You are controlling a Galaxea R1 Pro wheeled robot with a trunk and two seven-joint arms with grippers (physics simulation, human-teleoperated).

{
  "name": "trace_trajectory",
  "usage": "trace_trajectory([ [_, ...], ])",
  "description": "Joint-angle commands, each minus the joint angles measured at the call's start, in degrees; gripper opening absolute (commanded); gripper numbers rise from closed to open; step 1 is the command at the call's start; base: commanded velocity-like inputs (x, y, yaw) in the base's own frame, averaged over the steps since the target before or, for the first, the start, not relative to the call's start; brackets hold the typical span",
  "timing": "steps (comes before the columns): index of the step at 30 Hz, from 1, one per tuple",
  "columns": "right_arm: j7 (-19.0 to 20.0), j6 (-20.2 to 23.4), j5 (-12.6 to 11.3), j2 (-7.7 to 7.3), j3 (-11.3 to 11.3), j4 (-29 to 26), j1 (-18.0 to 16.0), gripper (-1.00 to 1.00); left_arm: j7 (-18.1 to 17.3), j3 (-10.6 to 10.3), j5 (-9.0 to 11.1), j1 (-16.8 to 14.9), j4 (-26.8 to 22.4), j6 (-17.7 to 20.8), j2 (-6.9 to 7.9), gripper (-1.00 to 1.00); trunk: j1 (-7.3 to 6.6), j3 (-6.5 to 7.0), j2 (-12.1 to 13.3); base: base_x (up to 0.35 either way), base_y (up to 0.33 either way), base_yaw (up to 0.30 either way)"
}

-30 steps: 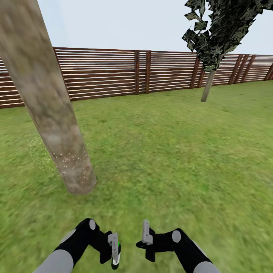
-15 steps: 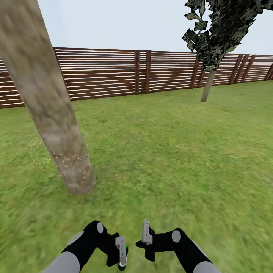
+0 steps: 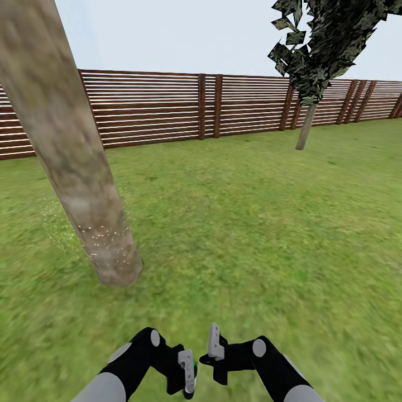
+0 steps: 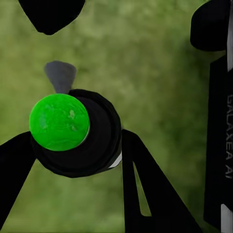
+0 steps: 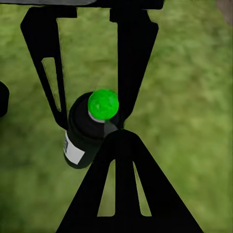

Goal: In the garden, pick up the pesticide atomizer on the floor and spray pesticide onto both trees until each tree trunk is fully covered.

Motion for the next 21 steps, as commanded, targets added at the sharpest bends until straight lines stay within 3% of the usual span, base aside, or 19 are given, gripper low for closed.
trace_trajectory([
  [1, 0.0, 0.0, 0.0, 0.0, 0.0, -0.01, 0.0, -1.0, -0.02, -0.02, -0.01, 0.0, 0.31, -0.01, -0.18, -1.0, 0.0, 0.0, 0.0, 0.0, 0.0, 0.0],
  [8, 0.0, 0.0, 0.0, 0.0, 0.0, -0.01, 0.0, -1.0, -0.03, -0.03, -0.02, -0.08, 0.64, -0.06, -0.76, -1.0, 0.0, 0.0, 0.0, 0.0, 0.0, 0.0],
  [12, 0.0, 0.0, 0.0, 0.0, 0.0, 0.01, 0.0, -1.0, -0.03, -0.11, 2.63, -0.09, 0.58, -0.19, -0.85, -1.0, 0.0, 0.0, 0.0, 0.0, 0.0, 0.0],
  [21, -0.03, 0.0, 0.0, 0.0, 0.0, 0.08, 0.0, -1.0, 0.03, -0.09, 3.01, -0.09, 0.62, -0.23, -0.6, -1.0, 0.0, 0.0, 0.0, 0.0, 0.0, 0.0],
])
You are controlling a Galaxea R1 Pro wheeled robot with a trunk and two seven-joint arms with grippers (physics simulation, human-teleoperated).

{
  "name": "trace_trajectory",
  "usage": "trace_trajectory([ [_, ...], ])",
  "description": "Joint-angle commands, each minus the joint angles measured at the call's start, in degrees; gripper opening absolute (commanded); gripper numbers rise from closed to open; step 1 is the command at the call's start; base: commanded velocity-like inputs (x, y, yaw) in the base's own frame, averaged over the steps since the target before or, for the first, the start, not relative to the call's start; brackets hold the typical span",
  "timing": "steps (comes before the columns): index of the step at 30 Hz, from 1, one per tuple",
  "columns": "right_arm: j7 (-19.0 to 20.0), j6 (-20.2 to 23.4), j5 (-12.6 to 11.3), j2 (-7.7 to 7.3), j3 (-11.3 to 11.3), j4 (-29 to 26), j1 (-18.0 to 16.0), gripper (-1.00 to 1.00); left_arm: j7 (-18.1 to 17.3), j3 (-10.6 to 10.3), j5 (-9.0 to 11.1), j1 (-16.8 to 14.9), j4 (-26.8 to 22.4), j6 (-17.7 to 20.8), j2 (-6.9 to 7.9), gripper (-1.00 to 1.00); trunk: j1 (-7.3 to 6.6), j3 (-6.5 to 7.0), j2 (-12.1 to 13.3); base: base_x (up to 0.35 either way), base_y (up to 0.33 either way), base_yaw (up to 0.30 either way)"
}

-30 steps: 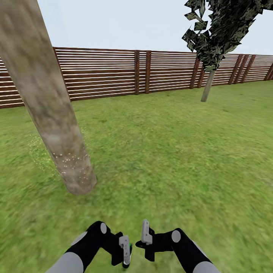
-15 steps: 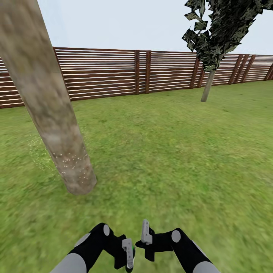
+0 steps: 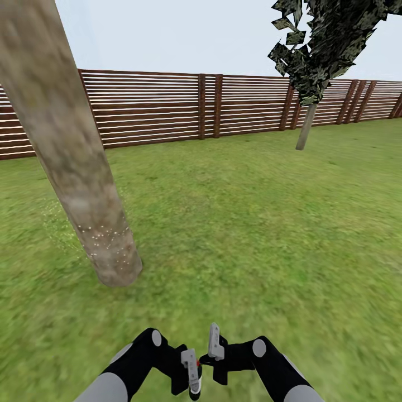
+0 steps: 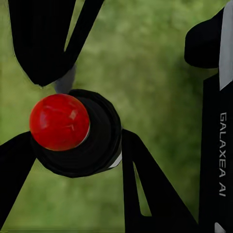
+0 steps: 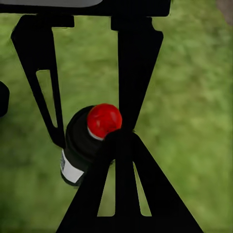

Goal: In the garden, pick up the pesticide atomizer on the floor and spray pesticide onto both trees until each tree trunk is fully covered.

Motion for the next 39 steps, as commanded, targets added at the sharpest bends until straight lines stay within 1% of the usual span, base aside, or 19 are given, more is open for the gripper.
trace_trajectory([
  [1, 0.01, 0.0, 0.0, 0.0, 0.0, 0.0, 0.0, -1.0, 0.01, -0.01, -0.16, 0.0, 0.01, -0.02, 0.17, -1.0, 0.0, 0.0, 0.0, 0.0, 0.0, 0.0],
  [4, 0.01, 0.0, 0.0, -0.01, 0.0, -0.02, 0.0, -1.0, 0.03, -0.37, -0.87, 0.05, 0.09, 0.04, 1.06, -1.0, 0.0, 0.0, 0.0, 0.0, 0.0, 0.0],
  [10, 0.02, -0.05, 0.01, -0.11, -0.03, 0.03, 0.0, -1.0, -0.01, -0.46, -1.14, 0.26, 0.07, 0.08, 8.04, -1.0, 0.0, 0.0, 0.0, 0.0, 0.0, 0.0],
  [11, 0.02, -0.07, 0.01, -0.2, -0.09, 0.08, 0.0, 1.0, -0.03, -0.46, -1.13, 0.3, 0.09, 0.04, 9.62, -1.0, 0.0, 0.0, 0.0, 0.0, 0.0, 0.0],
  [12, 0.01, -0.08, 0.03, -0.34, -0.17, 0.18, 0.0, 1.0, -0.01, -0.46, -1.07, 0.33, 0.11, -0.04, 11.96, -1.0, 0.0, 0.0, 0.0, 0.0, 0.0, 0.0],
  [15, -0.45, -0.18, 0.19, -0.55, -0.47, 0.34, 0.0, 1.0, 0.38, 0.37, -0.54, 0.33, 0.11, 0.15, 15.74, -1.0, 0.0, 0.0, 0.0, 0.0, 0.0, 0.0],
  [16, -1.86, -0.22, 0.31, -0.91, -0.5, 0.45, 0.04, 1.0, 1.74, 2.3, 0.25, 0.31, 0.11, 0.19, 16.9, -1.0, 0.0, 0.0, 0.0, 0.0, 0.0, 0.0],
  [17, -5.78, -0.24, 0.37, -2.05, -0.47, 1.08, 0.14, 1.0, 4.75, 5.81, 1.58, 0.33, 0.51, 0.16, 17.49, -1.0, 0.0, 0.0, 0.0, 0.0, 0.0, 0.0],
  [19, -21.06, -0.26, 0.23, -4.2, -0.49, 8.67, 0.31, 1.0, 15.16, 15.4, 5.08, 0.32, 4.42, 0.11, 17.94, -1.0, 0.0, 0.0, 0.0, 0.0, 0.0, 0.0],
  [22, -48.43, -0.25, -0.1, -4.87, -0.54, 24.45, 0.35, 1.0, 32.14, 29.28, 11.04, 0.35, 12.46, -0.26, 18.01, -1.0, 0.0, 0.0, 0.0, 0.0, 0.0, 0.0],
  [23, -57.14, -0.3, -0.56, -4.84, -0.65, 27.75, 0.35, 1.0, 36.95, 32.75, 12.81, 0.39, 15.15, -1.32, 18.01, -1.0, 0.0, 0.0, 0.0, 0.0, 0.0, 0.0],
  [24, -66.42, -0.33, -3.24, -4.65, -1.88, 29.69, 0.45, 1.0, 42.87, 35.74, 14.95, 1.32, 18.01, -5.4, 18.02, -1.0, 0.0, 0.0, 0.0, 0.0, 0.0, 0.0],
  [25, -69.46, -0.34, -5.51, -4.61, -2.83, 30.17, 0.56, 1.0, 45.63, 36.75, 16.06, 2.25, 18.93, -7.84, 17.97, -1.0, 0.0, 0.0, 0.0, 0.0, 0.0, 0.0],
  [26, -72.82, -0.42, -12.41, -4.75, -4.63, 30.66, 0.8, 1.0, 51.94, 38.59, 19.37, 4.62, 19.91, -13.25, 17.81, -1.0, 0.0, 0.0, 0.0, 0.0, 0.0, 0.0],
  [28, -74.23, -0.76, -19.55, -5.25, -5.48, 30.82, 0.9, 1.0, 56.72, 39.9, 23.51, 6.58, 20.31, -17.61, 17.86, -1.0, 0.0, 0.0, 0.0, 0.0, 0.0, 0.0],
  [29, -74.6, -1.46, -24.52, -6.54, -5.7, 30.88, 0.93, 1.0, 58.69, 40.45, 27.08, 7.71, 20.41, -20.04, 18.0, -1.0, 0.0, 0.0, 0.0, 0.0, 0.0, 0.0],
  [31, -74.84, -2.11, -28.8, -7.86, -5.84, 30.98, 0.96, 1.0, 60.25, 40.88, 31.15, 9.23, 20.53, -21.98, 18.49, -1.0, 0.0, 0.0, 0.0, 0.0, 0.0, 0.0],
  [33, -74.93, -2.28, -30.0, -8.12, -5.88, 31.02, 0.97, 1.0, 60.75, 41.0, 32.61, 10.81, 20.63, -22.71, 18.86, -1.0, 0.0, 0.0, 0.0, 0.0, 0.0, 0.0],
  [39, -74.78, -2.06, -30.19, -7.29, -5.88, 31.35, 2.34, 1.0, 60.9, 41.15, 33.05, 11.32, 21.92, -22.87, 18.77, -1.0, 0.0, 0.0, 0.0, 0.0, 0.0, 0.0],
])
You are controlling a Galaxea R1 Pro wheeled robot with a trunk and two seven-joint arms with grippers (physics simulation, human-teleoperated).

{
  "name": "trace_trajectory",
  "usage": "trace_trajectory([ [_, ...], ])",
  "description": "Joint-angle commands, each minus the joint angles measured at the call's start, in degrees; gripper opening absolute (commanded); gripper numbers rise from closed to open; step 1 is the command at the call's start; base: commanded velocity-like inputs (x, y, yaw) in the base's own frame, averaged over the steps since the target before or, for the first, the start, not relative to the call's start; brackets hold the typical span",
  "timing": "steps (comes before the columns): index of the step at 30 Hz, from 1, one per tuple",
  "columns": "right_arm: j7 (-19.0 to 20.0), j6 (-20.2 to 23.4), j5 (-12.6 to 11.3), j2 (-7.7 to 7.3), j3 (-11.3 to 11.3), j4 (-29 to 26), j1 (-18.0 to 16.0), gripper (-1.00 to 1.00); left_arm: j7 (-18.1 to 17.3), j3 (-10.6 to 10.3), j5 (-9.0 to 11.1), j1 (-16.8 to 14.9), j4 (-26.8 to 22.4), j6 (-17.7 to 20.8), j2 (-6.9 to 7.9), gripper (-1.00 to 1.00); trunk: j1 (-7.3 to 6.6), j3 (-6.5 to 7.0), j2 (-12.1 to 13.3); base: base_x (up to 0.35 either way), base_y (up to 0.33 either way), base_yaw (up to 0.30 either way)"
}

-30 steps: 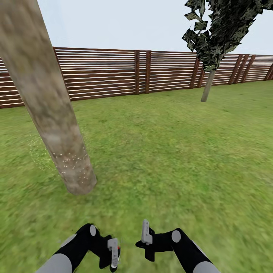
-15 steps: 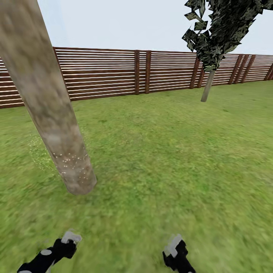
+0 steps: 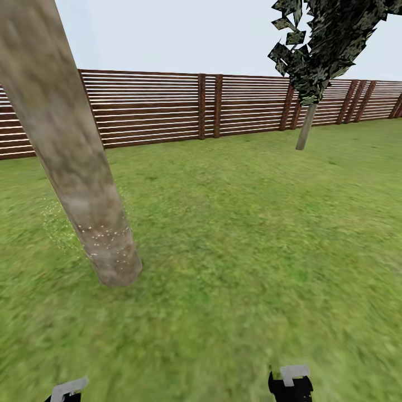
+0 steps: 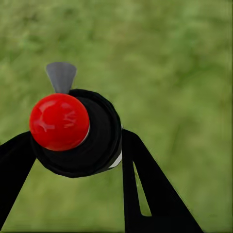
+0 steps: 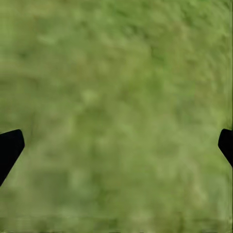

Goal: In the garden, pick up the pesticide atomizer on the floor and spray pesticide onto both trees until each tree trunk is fully covered.

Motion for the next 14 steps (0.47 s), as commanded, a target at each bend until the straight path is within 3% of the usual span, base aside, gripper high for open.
trace_trajectory([
  [1, 0.01, 0.02, 0.08, -0.15, 0.08, -0.03, 2.13, 1.0, 0.02, 0.46, 0.38, -0.02, 0.05, 0.01, 0.08, -1.0, 0.0, 0.01, 0.0, 0.0, 0.0, 0.0],
  [5, 0.01, 0.02, 0.02, 0.11, 0.1, -0.03, 6.6, 1.0, 0.04, 1.26, 2.22, 0.01, 0.15, 0.02, 0.02, -1.0, 0.0, 0.01, 0.0, 0.0, 0.0, 0.0],
  [10, 0.01, 0.03, 0.01, 0.16, 0.1, -0.06, 7.02, 1.0, 0.07, 2.73, 3.77, 0.1, 0.08, -0.05, 1.4, -1.0, 0.0, 0.01, 0.0, 0.0, 0.0, 0.0],
  [14, 0.01, 0.03, 0.01, 0.16, 0.1, -0.07, 7.03, 1.0, 0.12, 2.88, 4.1, 0.1, 0.08, -0.07, 1.53, -1.0, 0.0, 0.01, 0.0, 0.0, 0.0, 0.0],
])
